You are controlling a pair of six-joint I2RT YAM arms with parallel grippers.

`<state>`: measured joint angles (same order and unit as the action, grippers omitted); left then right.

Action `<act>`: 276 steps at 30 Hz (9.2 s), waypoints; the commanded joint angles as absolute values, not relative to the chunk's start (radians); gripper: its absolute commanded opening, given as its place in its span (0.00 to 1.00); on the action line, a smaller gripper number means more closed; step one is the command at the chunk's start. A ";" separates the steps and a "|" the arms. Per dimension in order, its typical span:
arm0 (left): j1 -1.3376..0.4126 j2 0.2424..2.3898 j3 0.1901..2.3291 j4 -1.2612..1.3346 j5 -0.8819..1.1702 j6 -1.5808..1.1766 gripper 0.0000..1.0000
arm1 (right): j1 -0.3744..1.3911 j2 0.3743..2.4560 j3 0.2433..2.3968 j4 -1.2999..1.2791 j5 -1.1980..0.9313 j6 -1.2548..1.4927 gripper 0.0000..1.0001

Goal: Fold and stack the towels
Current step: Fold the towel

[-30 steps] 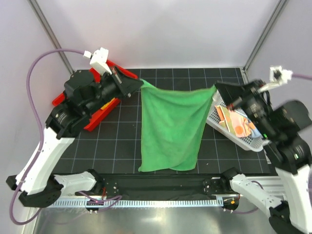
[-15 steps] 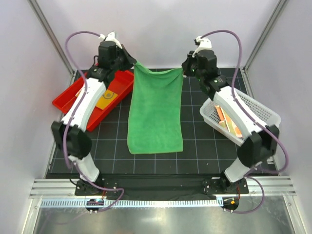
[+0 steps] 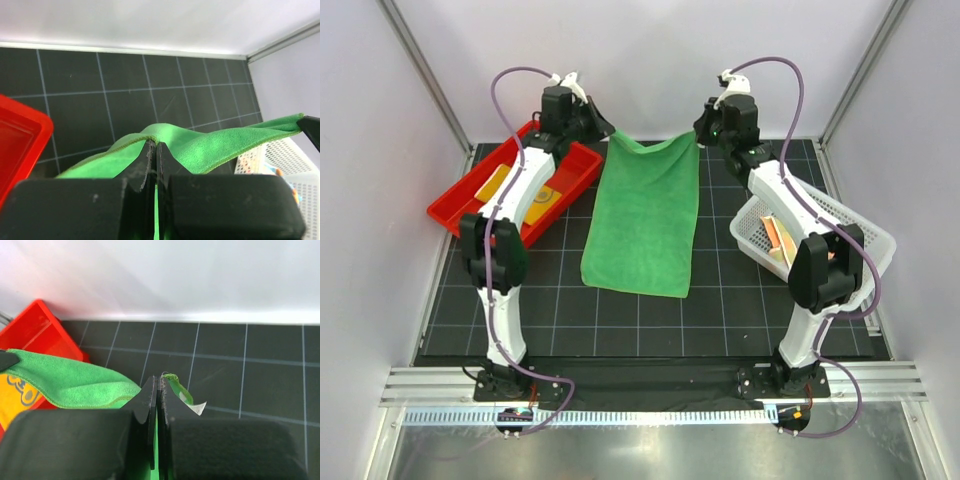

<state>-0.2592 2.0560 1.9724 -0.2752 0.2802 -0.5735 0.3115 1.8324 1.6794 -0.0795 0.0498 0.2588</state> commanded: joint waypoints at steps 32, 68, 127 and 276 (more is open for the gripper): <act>-0.241 1.655 1.309 -0.661 0.239 -0.439 0.00 | 0.449 1.503 1.125 -0.511 -0.107 0.445 0.01; -0.302 1.667 1.060 -0.650 0.187 -0.506 0.00 | 0.592 1.491 0.879 -0.476 -0.063 0.541 0.45; -0.331 1.674 1.068 -0.680 0.127 -0.500 0.00 | 0.614 1.511 0.776 -0.275 0.049 0.933 0.32; -0.549 1.158 0.597 -0.666 0.015 -0.887 0.00 | 0.732 0.727 0.228 -0.343 -0.115 0.977 0.01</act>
